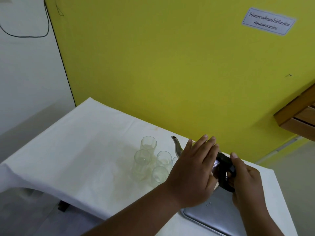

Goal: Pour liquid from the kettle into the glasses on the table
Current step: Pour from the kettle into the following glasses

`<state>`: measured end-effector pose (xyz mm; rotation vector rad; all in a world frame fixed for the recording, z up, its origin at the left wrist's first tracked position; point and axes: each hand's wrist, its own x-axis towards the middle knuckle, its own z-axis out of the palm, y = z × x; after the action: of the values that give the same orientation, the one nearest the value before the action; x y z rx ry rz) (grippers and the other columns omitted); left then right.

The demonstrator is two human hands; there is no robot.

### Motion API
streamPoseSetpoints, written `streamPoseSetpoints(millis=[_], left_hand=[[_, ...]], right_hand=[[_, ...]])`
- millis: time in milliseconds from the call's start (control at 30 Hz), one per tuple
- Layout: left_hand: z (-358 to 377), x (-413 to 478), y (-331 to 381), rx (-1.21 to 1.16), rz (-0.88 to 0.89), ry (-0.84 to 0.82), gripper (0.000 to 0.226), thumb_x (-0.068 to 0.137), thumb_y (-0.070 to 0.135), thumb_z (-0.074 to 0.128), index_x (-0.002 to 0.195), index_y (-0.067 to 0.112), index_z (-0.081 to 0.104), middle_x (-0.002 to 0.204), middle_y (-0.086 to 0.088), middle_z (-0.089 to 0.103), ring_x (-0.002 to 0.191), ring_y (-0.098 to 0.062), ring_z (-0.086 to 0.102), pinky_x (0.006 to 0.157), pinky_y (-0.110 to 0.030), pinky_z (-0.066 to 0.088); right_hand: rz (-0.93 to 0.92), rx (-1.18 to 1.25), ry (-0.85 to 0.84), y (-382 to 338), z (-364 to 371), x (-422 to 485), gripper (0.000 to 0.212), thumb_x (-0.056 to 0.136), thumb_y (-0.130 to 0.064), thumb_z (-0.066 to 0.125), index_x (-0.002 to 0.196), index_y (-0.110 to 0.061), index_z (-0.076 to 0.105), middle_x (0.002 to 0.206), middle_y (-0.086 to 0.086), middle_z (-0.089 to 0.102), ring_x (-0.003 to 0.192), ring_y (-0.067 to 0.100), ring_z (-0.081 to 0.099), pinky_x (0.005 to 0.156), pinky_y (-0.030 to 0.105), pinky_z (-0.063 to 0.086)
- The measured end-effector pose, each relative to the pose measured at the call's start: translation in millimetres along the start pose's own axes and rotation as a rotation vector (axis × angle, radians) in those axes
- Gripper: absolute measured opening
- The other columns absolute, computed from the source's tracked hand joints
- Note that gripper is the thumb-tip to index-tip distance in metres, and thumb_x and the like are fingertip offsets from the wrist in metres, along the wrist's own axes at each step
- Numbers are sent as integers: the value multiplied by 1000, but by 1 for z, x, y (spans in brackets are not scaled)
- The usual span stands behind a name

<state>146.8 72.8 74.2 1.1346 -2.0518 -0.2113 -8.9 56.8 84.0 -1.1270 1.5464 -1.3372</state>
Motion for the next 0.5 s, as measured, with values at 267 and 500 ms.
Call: streamPoseSetpoints(millis=[267,500], left_hand=[[26,-38,6,-84,-151,-114,69,86,23,30,153,7,21,164,-7,13,151,-17,0,120,-46,12],[40,-59,0,-174,-242,-161,73,85,22,29,155,10,11,165,-1,2,150,-11,-7,122,-42,8]], right_hand=[[-48,-474,-158,6,-21,-8,67,93,-46,56,44,-1,59,37,10,47,43,21,40,57,31,33],[-68,-754,-196,-1,-12,-11,67,91,-49,56,48,2,60,42,12,61,49,29,59,58,34,45]])
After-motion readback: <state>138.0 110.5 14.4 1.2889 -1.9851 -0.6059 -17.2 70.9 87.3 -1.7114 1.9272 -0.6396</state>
